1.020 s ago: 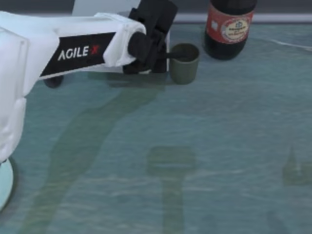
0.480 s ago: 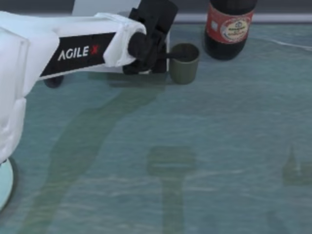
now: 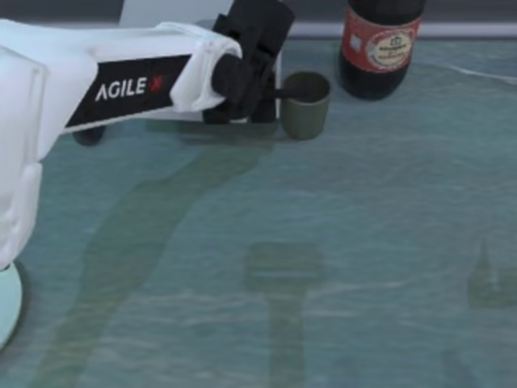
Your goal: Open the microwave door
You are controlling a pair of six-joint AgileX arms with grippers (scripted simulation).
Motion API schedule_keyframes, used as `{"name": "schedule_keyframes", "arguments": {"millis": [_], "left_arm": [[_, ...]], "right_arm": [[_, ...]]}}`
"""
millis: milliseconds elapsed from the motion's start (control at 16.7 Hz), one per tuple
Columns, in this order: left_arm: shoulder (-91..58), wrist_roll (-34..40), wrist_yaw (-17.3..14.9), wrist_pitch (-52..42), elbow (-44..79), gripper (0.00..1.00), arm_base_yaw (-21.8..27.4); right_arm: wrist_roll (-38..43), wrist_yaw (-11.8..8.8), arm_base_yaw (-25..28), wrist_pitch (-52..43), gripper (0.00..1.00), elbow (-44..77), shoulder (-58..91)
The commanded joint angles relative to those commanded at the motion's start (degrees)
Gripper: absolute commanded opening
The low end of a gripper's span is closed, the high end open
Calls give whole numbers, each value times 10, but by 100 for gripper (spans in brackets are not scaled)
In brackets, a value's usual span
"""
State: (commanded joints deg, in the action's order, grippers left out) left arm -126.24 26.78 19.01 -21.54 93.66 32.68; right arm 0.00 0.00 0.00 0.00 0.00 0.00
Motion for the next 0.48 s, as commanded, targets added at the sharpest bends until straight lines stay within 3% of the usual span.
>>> {"name": "schedule_keyframes", "arguments": {"millis": [480], "left_arm": [[29, -31, -17, 28, -39, 0, -7]], "right_arm": [[0, 0, 0, 0, 100, 0, 0]]}}
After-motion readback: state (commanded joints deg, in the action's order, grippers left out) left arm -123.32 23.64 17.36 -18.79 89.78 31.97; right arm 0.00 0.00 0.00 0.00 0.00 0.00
